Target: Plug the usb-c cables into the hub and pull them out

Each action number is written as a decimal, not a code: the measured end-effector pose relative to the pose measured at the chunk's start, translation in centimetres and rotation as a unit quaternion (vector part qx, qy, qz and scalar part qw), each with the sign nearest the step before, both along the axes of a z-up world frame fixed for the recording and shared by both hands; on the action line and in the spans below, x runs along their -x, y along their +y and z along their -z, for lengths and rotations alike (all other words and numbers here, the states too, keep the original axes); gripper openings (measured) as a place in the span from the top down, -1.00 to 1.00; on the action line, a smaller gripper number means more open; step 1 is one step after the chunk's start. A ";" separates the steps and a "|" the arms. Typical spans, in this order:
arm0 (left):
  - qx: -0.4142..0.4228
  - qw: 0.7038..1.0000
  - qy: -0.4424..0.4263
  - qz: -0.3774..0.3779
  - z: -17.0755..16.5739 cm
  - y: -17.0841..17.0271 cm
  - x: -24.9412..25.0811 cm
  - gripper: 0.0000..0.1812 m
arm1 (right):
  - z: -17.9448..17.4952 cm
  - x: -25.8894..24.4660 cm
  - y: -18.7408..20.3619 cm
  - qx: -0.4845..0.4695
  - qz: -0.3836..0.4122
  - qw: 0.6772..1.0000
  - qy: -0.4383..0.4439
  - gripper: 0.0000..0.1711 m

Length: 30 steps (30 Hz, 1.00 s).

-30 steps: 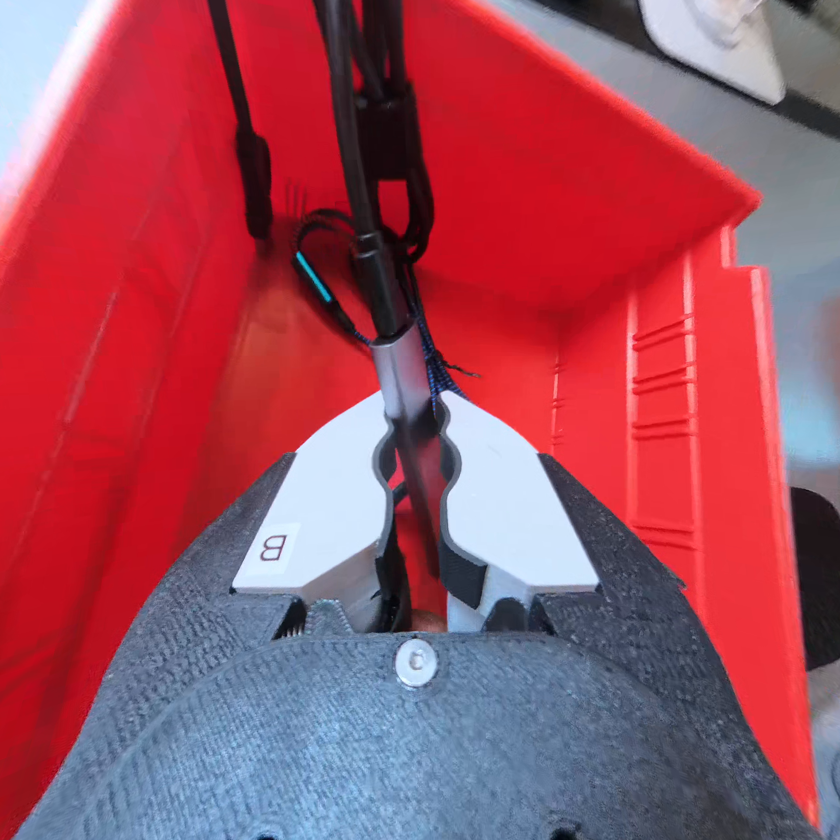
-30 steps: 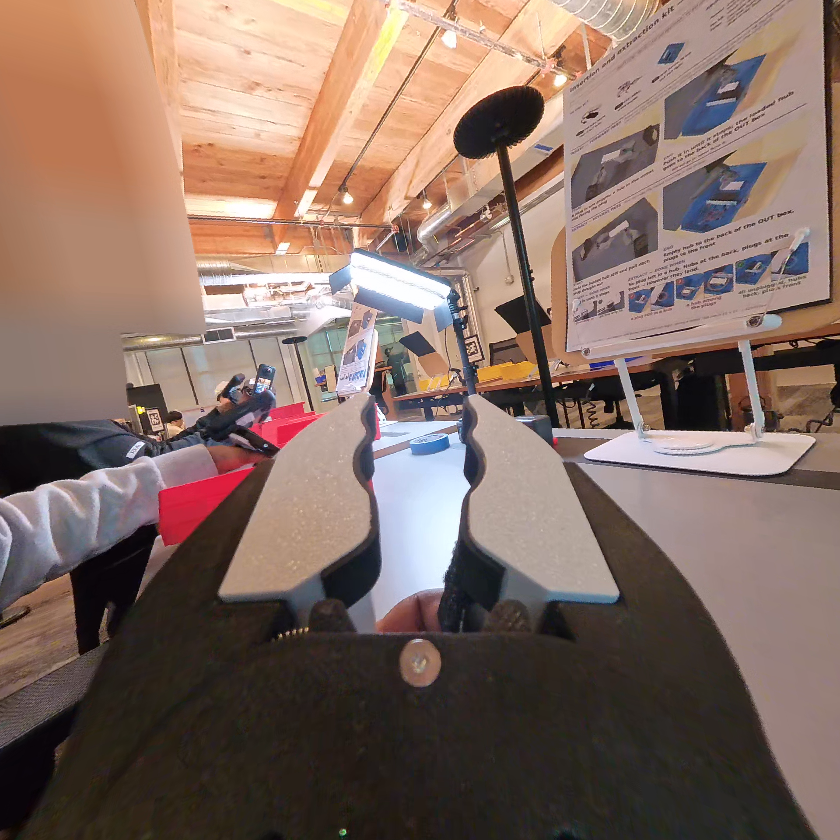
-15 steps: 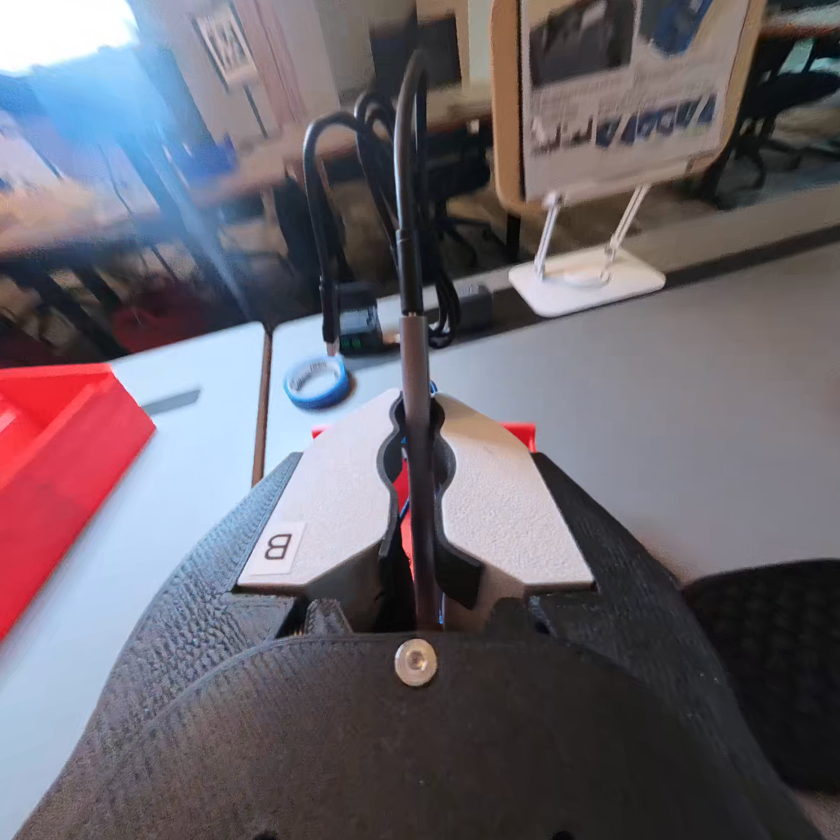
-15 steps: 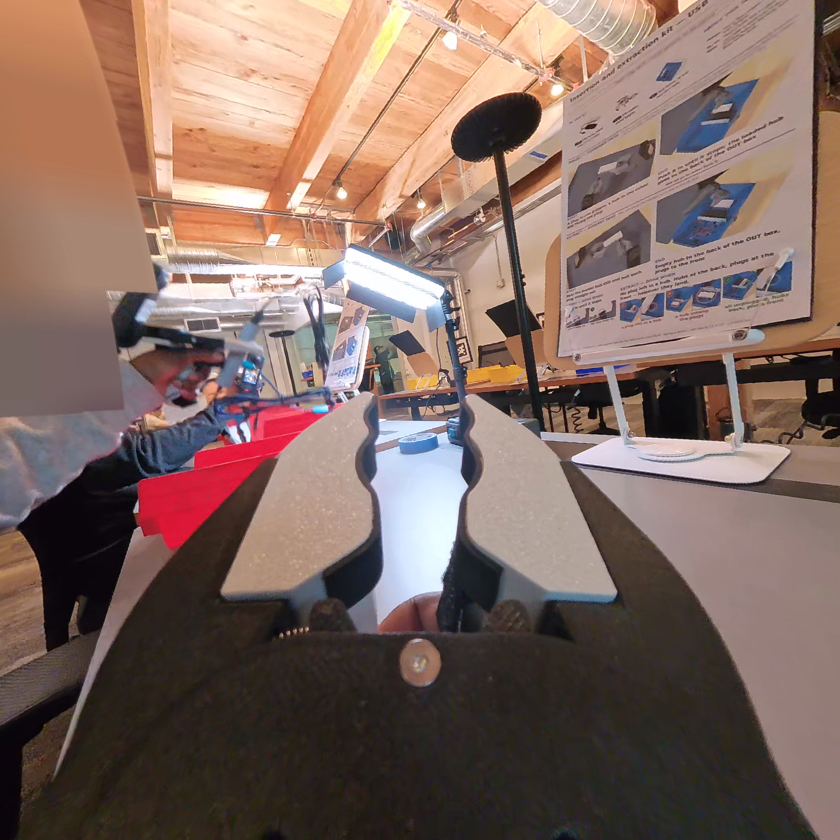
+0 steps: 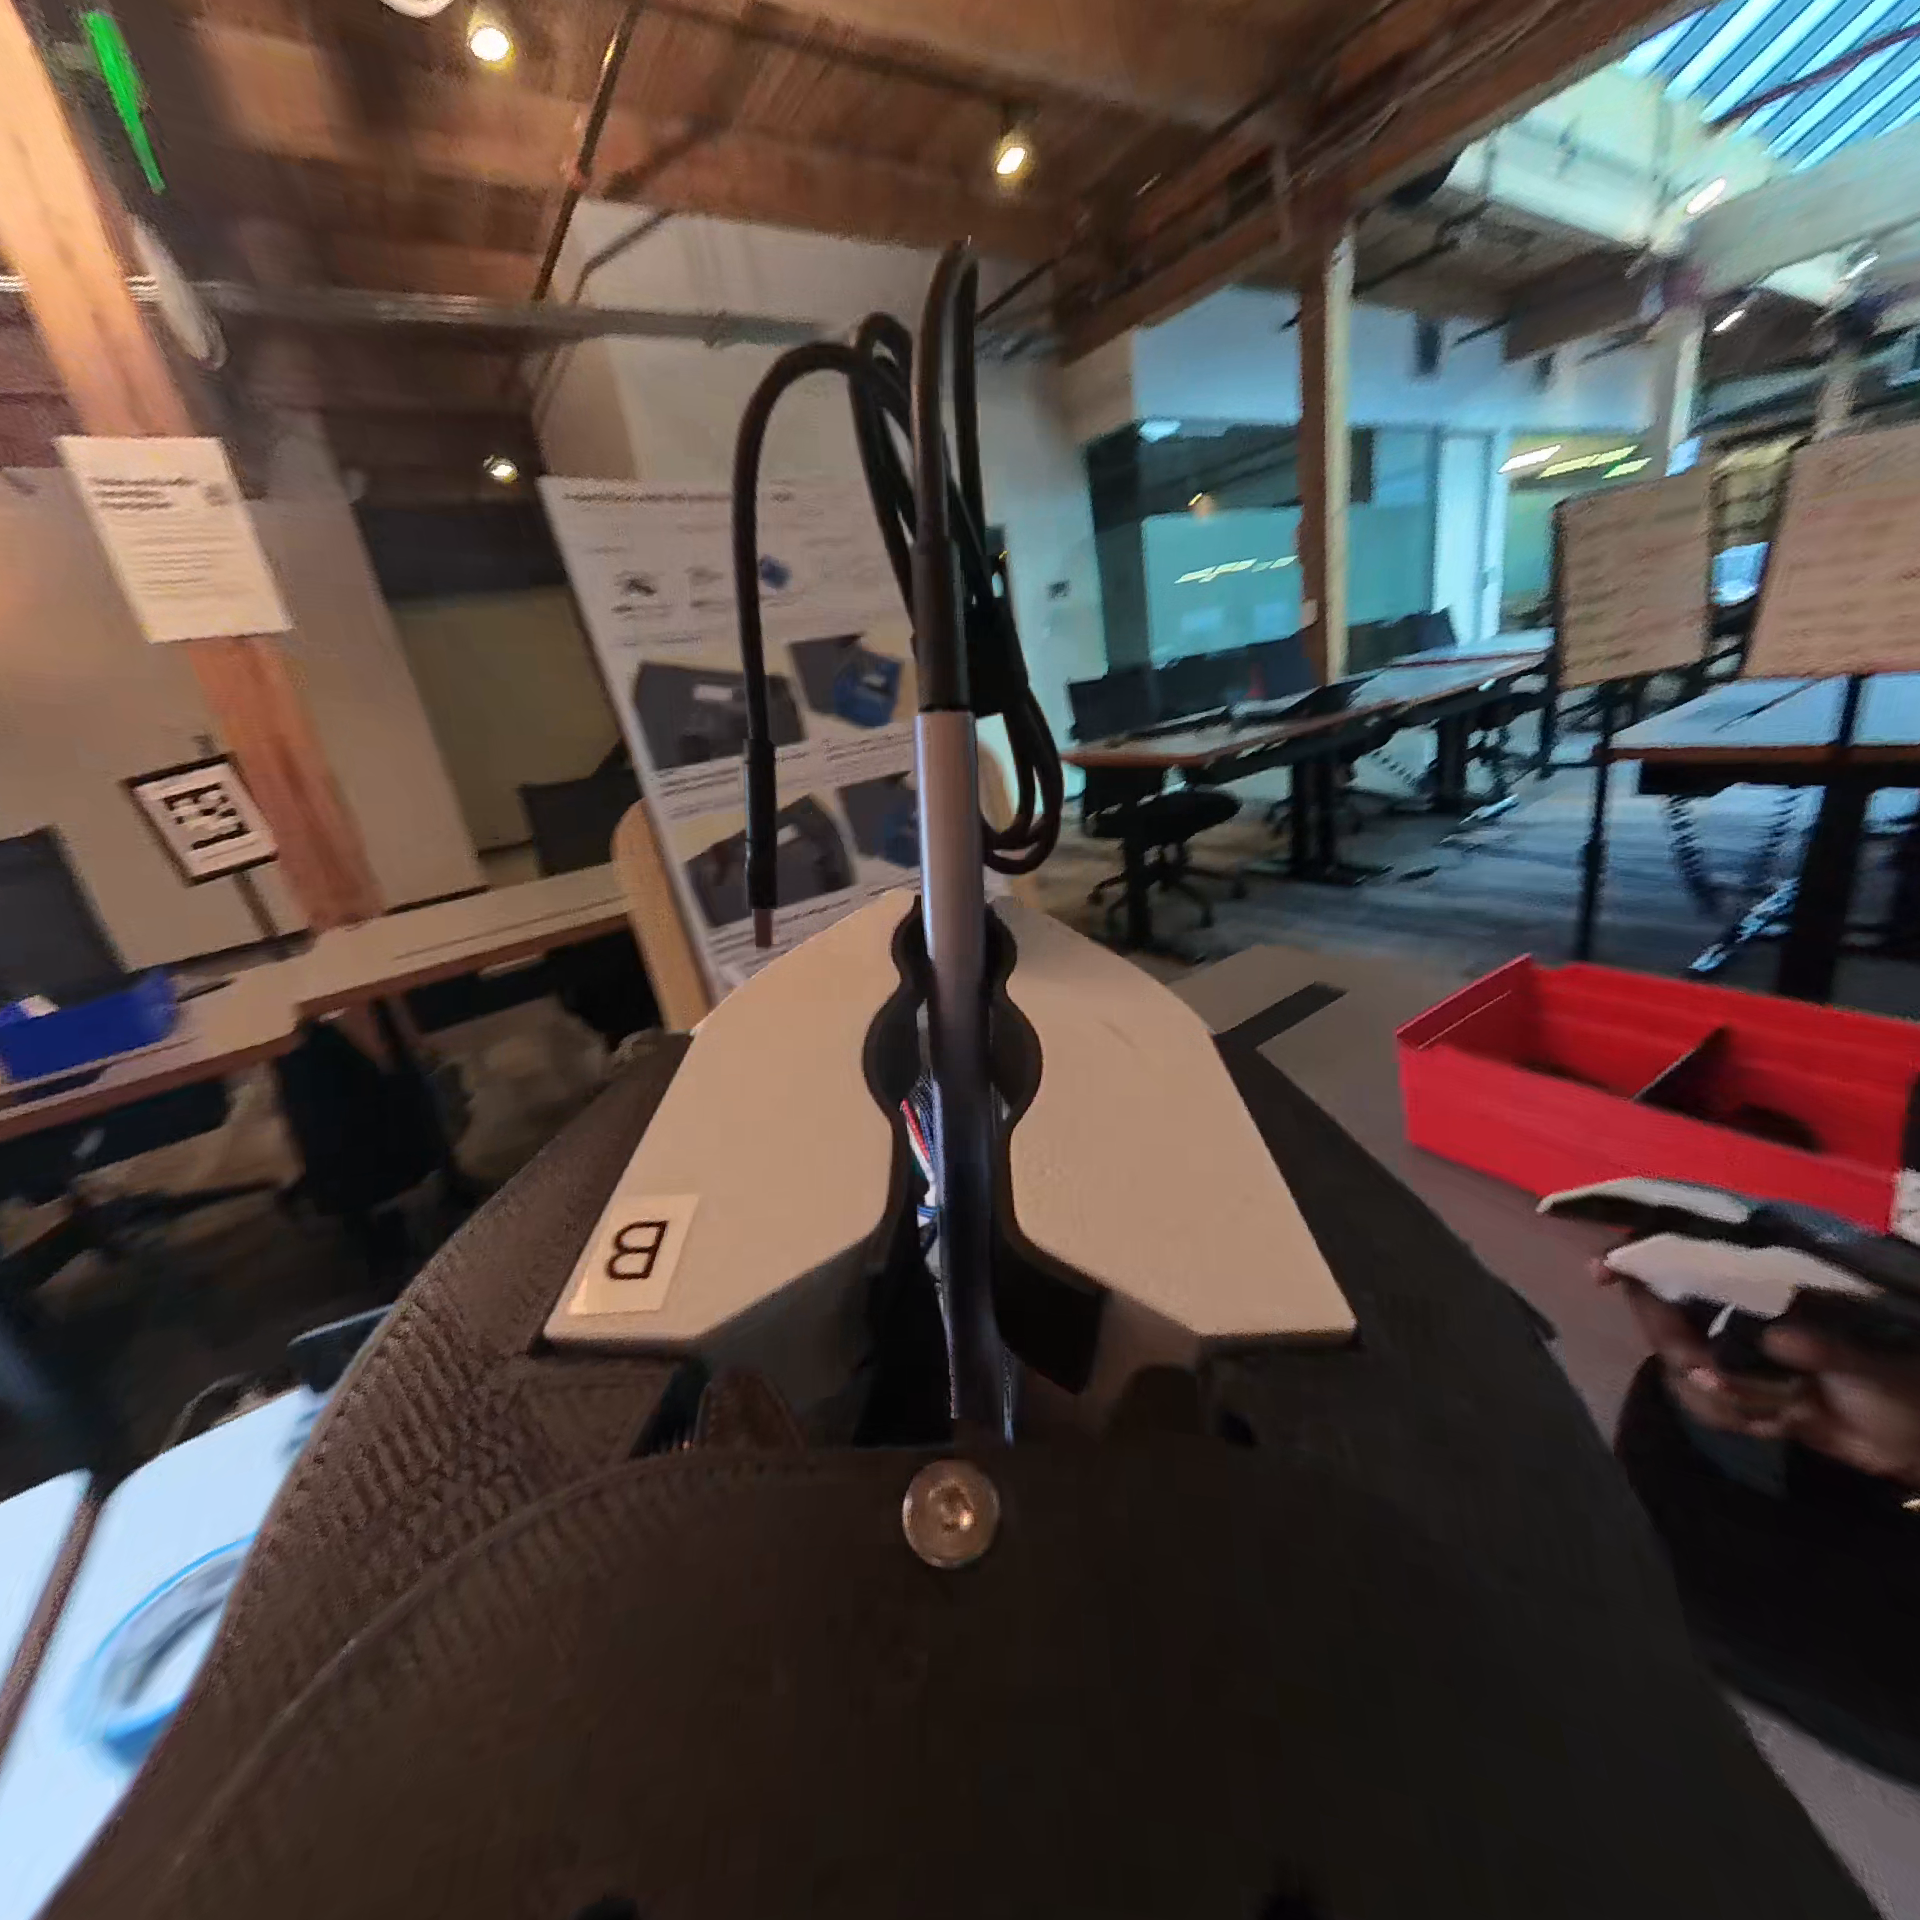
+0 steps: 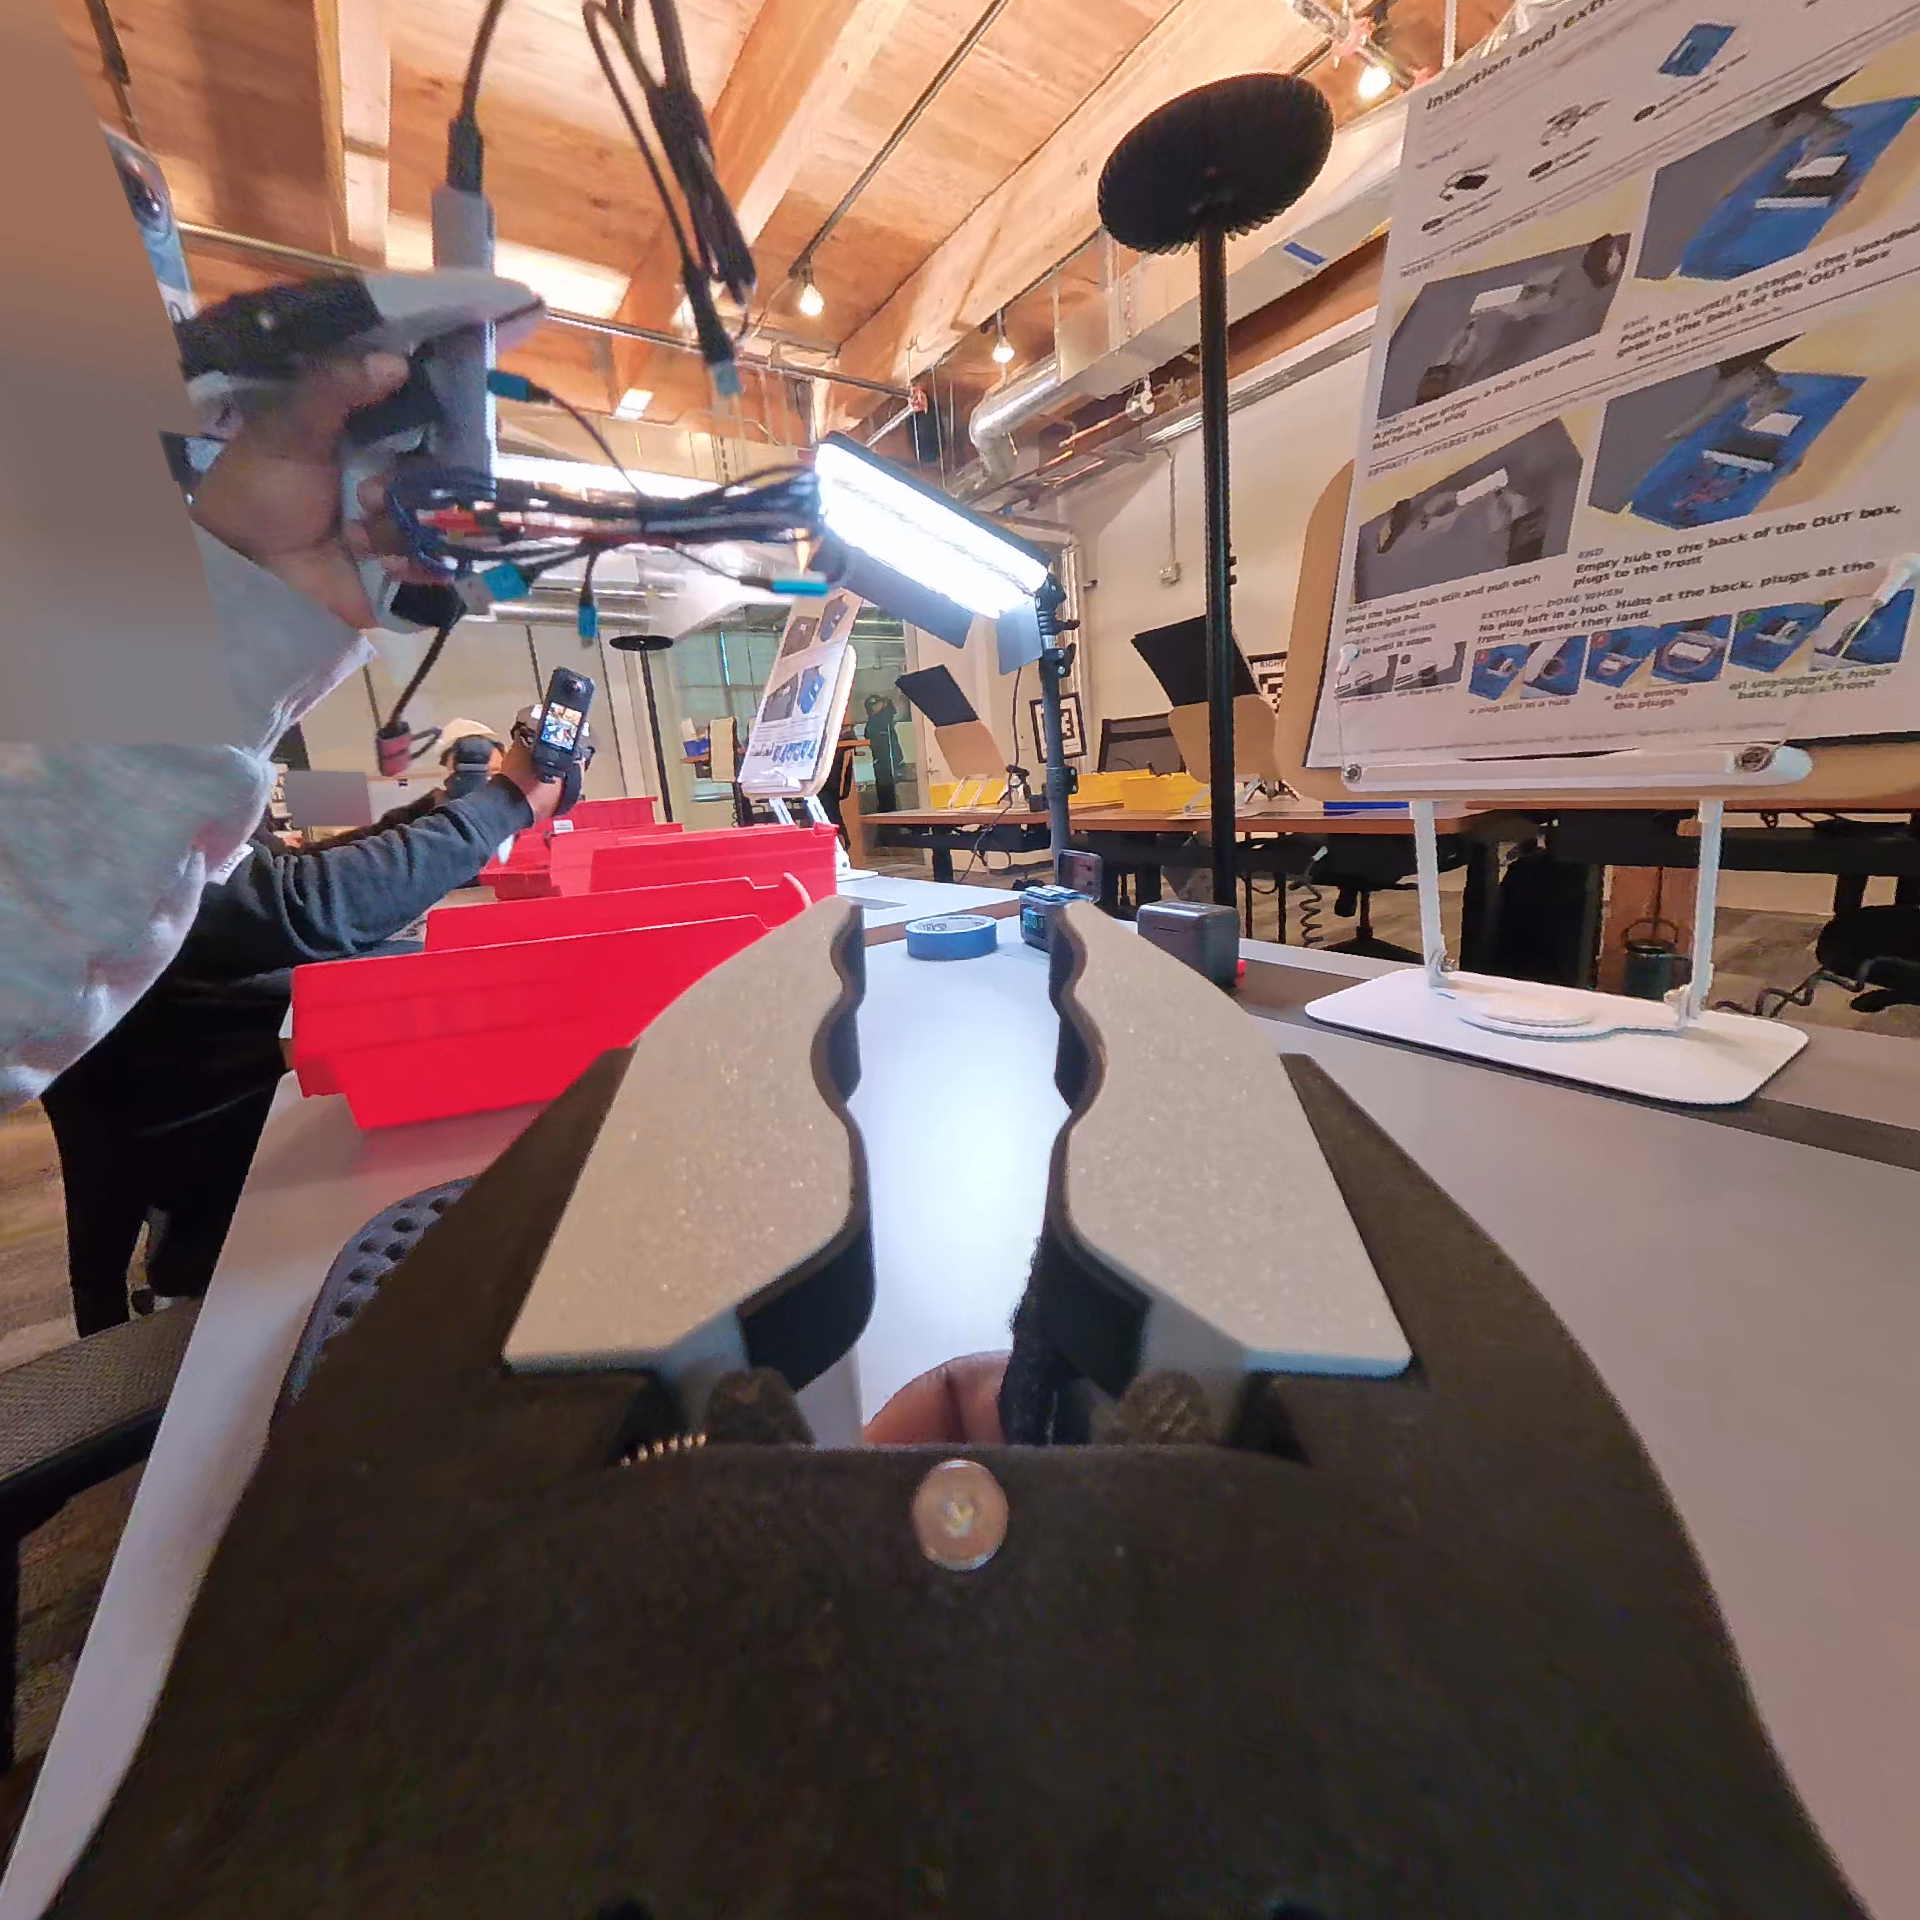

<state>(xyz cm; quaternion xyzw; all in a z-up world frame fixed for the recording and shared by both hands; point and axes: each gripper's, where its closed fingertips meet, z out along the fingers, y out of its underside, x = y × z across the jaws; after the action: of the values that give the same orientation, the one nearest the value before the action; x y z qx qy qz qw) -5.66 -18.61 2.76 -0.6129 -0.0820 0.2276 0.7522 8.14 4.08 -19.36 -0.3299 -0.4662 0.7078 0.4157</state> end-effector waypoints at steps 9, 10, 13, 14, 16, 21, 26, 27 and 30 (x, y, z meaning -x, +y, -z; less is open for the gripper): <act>-0.114 0.972 -0.096 0.184 4.1 8.3 -5.6 0.90 | 0.0 -0.1 -0.2 -0.013 0.005 1.000 0.004 0.61; -0.115 0.968 -0.109 0.195 5.6 9.1 -5.8 0.90 | 0.0 -0.1 -0.3 -0.017 0.006 1.000 0.005 0.61; -0.101 0.956 -0.166 0.222 11.5 12.1 -5.9 0.90 | 0.1 -0.1 -0.6 -0.034 0.010 0.999 0.008 0.61; -0.096 0.952 -0.181 0.225 13.6 13.0 -5.8 0.90 | 0.2 -0.1 -0.7 -0.041 0.011 0.999 0.008 0.60; -0.086 0.950 -0.205 0.218 17.5 14.4 -5.6 0.90 | 0.4 0.1 -1.0 -0.056 0.012 0.998 0.004 0.60; -0.017 0.971 -0.155 0.181 23.2 15.7 -6.1 0.90 | 1.3 0.7 -1.7 -0.047 -0.022 0.998 -0.024 0.61; 0.046 0.994 -0.024 0.094 23.9 16.0 -6.8 0.90 | 0.6 2.3 -3.3 0.023 -0.101 0.993 -0.065 0.57; 0.059 0.994 -0.009 0.091 24.2 16.1 -7.1 0.90 | 0.4 2.7 -3.9 0.013 -0.112 0.991 -0.067 0.53; 0.109 0.991 0.041 0.062 25.3 16.4 -7.0 0.90 | -0.9 3.2 -5.8 -0.048 -0.143 0.987 -0.059 0.38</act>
<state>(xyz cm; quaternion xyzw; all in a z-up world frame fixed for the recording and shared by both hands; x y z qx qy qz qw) 1.35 -2.23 -22.49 -0.6853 0.0118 0.2129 0.6964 4.94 -1.75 -18.43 -0.2808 -0.5655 0.7163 0.2970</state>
